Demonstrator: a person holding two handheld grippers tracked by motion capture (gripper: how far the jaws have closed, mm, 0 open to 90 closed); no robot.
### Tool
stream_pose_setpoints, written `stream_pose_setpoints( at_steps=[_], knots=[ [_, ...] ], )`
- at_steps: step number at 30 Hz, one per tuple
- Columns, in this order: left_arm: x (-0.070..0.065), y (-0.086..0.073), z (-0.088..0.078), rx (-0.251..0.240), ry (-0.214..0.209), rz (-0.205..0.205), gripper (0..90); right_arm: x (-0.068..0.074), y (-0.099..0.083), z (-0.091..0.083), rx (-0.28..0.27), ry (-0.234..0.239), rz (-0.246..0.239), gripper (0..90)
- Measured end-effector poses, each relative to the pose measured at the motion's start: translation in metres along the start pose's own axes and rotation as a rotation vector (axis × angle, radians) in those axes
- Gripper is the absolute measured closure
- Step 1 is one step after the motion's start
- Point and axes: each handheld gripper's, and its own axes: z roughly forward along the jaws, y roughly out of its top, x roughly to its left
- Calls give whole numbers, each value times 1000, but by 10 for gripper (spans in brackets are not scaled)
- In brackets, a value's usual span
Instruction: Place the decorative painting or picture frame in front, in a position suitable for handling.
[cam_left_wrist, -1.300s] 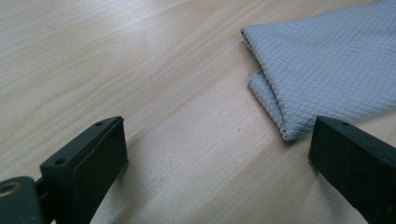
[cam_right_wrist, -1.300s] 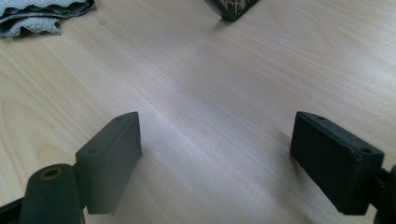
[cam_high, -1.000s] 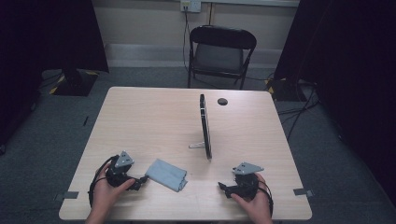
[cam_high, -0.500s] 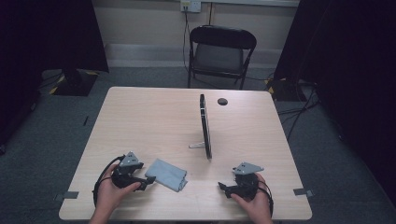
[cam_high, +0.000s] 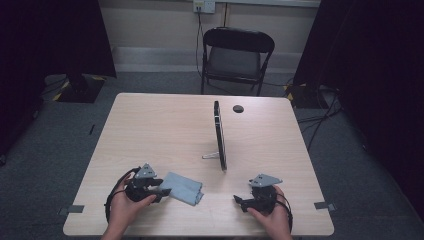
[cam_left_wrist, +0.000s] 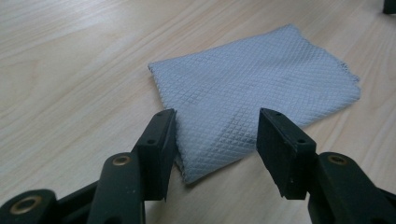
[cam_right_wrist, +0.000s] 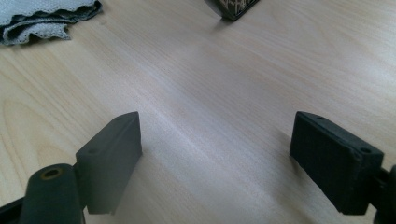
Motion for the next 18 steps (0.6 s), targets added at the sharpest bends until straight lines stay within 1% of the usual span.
stream_pose_setpoints(
  at_steps=[1,2,3,4,5,9,12,14,16,17,18],
  knots=[
    [-2,1,1,2,3,9,477,0,0,0,0,0,0,161],
    [-2,1,1,2,3,9,480,0,0,0,0,0,0,161],
    [-4,3,4,2,-10,10,486,0,0,0,0,0,0,161],
    [-4,3,4,2,-10,10,490,0,0,0,0,0,0,161],
    [-7,5,6,4,-19,18,495,0,0,0,1,1,0,162],
    [-9,7,10,6,-18,32,496,0,0,0,0,0,0,164],
    [-12,9,14,10,-29,40,505,0,0,0,0,0,1,169],
    [-15,11,17,10,-36,52,506,0,0,0,-3,1,0,194],
    [-19,13,19,13,-51,51,505,0,0,-2,-16,30,-8,248],
    [-23,16,21,17,-57,56,505,1,1,-5,-39,63,18,249],
    [-23,16,21,17,-57,56,505,1,1,-5,-39,63,18,249]
  ],
)
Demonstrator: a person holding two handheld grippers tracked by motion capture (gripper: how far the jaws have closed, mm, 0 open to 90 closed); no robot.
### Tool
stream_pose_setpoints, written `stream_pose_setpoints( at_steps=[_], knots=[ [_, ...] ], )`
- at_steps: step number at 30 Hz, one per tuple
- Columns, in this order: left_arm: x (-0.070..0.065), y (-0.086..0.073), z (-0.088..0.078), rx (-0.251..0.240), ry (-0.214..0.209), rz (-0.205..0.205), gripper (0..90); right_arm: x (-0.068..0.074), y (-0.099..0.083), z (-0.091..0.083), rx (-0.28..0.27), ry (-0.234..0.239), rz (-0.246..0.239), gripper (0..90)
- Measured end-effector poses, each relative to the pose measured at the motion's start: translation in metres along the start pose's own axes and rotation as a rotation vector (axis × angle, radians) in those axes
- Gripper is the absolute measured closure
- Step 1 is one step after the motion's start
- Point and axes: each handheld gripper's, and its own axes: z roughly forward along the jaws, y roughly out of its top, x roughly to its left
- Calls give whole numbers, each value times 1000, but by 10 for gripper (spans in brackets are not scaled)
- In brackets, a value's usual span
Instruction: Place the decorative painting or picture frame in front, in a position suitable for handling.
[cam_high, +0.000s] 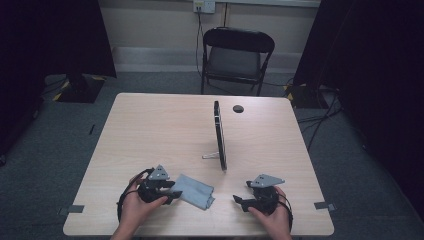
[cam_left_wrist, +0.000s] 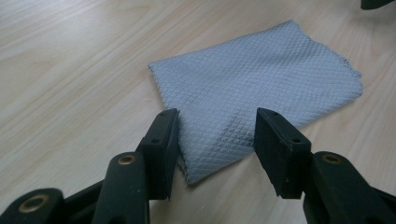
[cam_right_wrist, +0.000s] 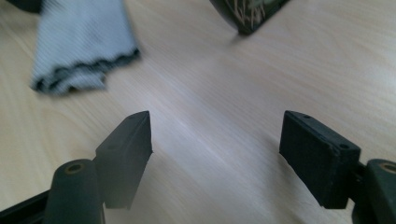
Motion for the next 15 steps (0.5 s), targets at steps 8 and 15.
stream_pose_setpoints(
  at_steps=[8,15],
  knots=[
    [-15,7,9,6,-39,23,517,26,14,-4,-27,85,-84,332],
    [-24,12,18,4,-69,47,517,46,25,8,-36,142,-148,388]
  ],
)
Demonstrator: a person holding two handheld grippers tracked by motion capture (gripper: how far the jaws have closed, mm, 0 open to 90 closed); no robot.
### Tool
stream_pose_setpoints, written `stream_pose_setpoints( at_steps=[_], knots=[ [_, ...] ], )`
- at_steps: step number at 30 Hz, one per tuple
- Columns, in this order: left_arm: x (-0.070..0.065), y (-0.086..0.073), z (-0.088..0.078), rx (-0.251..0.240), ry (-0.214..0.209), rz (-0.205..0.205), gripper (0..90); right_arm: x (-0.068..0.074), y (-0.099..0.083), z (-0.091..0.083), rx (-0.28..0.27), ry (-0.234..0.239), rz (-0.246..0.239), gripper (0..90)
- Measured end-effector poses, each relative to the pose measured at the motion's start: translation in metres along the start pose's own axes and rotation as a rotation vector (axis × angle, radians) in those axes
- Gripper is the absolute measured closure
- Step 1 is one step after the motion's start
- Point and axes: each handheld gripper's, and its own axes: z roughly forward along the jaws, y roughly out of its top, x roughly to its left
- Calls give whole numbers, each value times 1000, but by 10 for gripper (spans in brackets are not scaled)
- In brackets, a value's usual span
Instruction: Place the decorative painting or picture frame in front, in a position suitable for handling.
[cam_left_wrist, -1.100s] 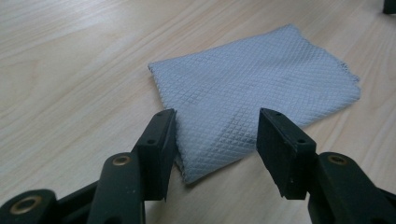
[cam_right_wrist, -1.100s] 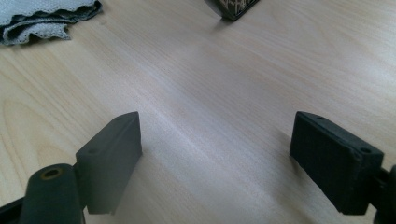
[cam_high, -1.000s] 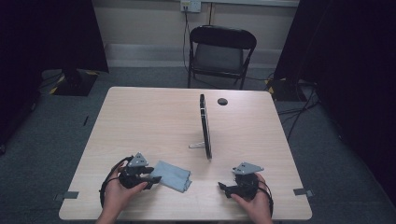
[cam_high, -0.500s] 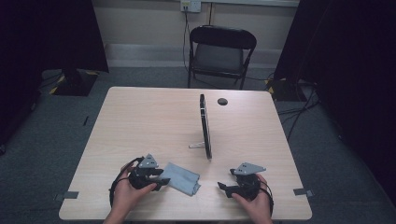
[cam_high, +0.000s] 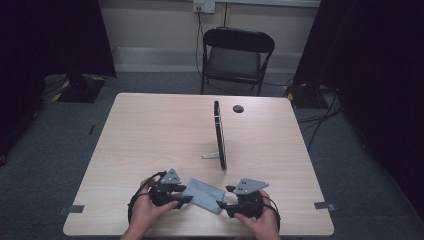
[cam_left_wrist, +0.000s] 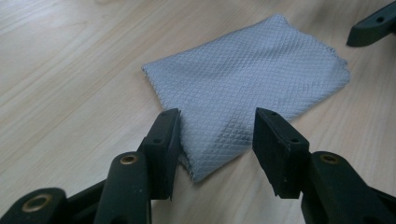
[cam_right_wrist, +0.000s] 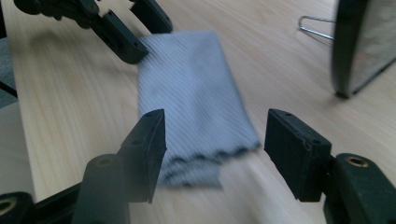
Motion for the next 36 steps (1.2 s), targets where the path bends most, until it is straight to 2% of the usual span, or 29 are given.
stream_pose_setpoints(
  at_steps=[2,4,5,6,7,8,9,12,14,15,17,18,20,22,25,27,28,29,30,31,32,33,34,35,36],
  knots=[
    [-3,2,2,-3,-11,9,508,5,3,9,15,24,-16,400],
    [-3,2,3,-5,-12,13,505,6,3,11,26,30,-21,409],
    [-4,2,3,-4,-13,17,497,8,3,14,39,30,-32,420],
    [-4,2,3,-8,-12,14,484,9,1,20,80,26,-45,425],
    [-4,2,3,-8,-12,14,471,9,1,20,80,26,-45,425],
    [-3,2,3,-10,-10,3,445,6,-3,22,77,44,5,453],
    [-3,2,2,-12,-5,-5,445,6,-3,22,77,44,5,453],
    [-1,3,-1,-15,10,-19,395,1,-5,19,71,41,22,581],
    [-1,4,-4,-22,18,-32,365,0,-6,16,80,30,52,665],
    [-1,4,-4,-22,18,-32,352,0,-6,16,80,30,52,665],
    [-1,5,-6,-23,16,-31,348,-2,-5,12,101,17,93,754],
    [-1,5,-8,-27,14,-33,343,-3,-6,8,113,9,113,796],
    [-1,6,-10,-34,16,-32,340,-4,-7,5,119,5,113,805],
    [-1,6,-12,-38,20,-34,337,-8,-8,-2,128,-17,130,816],
    [-1,7,-13,-44,15,-32,333,-18,-14,-19,112,-30,161,819],
    [-1,7,-13,-41,15,-33,331,-26,-19,-34,109,-45,164,819],
    [-1,7,-13,-40,15,-33,329,-30,-24,-46,113,-67,162,819],
    [-1,7,-13,-39,17,-34,328,-30,-24,-46,113,-67,162,819],
    [-1,7,-13,-41,16,-36,326,-36,-29,-57,124,-97,156,818],
    [-1,7,-13,-41,16,-36,325,-36,-29,-57,124,-97,156,818],
    [-2,8,-12,-39,14,-34,324,-43,-36,-66,128,-124,177,817],
    [-2,8,-12,-39,14,-34,322,-43,-36,-66,128,-124,177,817],
    [-3,9,-11,-39,14,-32,322,-50,-41,-71,139,-162,200,814],
    [-4,10,-11,-41,10,-34,322,-50,-41,-71,139,-162,200,814],
    [-4,11,-10,-39,7,-31,319,-54,-46,-73,145,-199,224,810]
  ],
)
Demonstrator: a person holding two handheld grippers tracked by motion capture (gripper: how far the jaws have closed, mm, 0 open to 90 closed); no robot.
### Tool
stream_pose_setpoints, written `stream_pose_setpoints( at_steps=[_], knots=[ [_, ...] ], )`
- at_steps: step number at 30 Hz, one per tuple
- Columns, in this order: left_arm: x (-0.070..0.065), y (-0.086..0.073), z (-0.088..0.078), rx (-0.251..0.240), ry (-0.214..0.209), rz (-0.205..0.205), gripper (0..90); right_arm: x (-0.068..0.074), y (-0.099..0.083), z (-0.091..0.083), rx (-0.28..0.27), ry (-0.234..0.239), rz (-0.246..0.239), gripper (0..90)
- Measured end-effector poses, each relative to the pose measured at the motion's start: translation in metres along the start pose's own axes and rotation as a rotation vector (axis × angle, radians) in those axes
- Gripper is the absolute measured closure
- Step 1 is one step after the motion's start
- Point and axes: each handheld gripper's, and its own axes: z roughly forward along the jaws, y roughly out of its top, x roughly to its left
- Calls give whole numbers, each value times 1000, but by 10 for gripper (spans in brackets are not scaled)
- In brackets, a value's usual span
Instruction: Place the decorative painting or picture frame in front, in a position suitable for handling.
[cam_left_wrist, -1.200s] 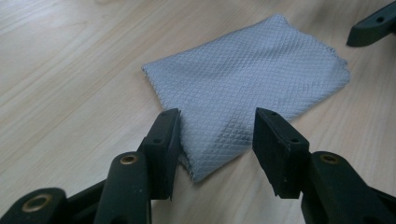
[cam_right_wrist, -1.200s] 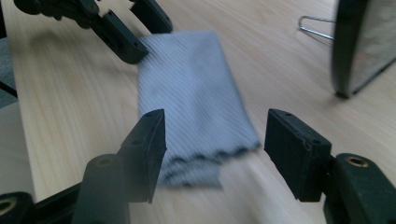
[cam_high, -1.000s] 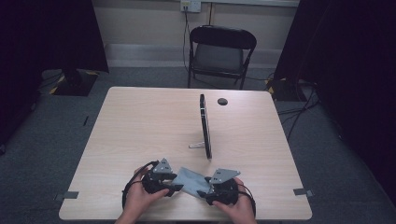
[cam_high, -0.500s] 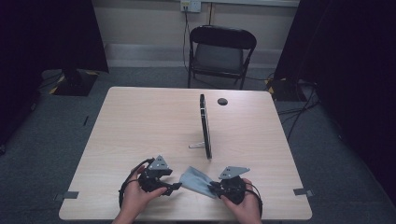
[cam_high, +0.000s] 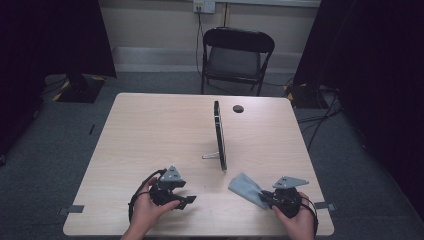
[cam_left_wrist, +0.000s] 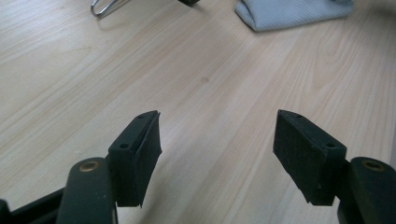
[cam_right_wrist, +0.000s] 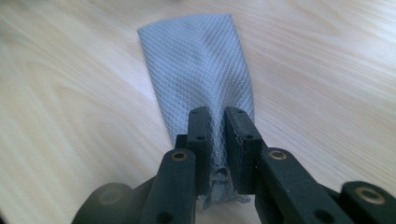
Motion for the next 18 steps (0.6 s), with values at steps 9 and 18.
stream_pose_setpoints(
  at_steps=[9,18],
  knots=[
    [-1,5,8,43,-8,-6,290,-10,-5,1,-37,-34,46,544],
    [-5,31,5,39,-1,-15,232,-19,-11,-2,-29,-37,64,372]
  ],
)
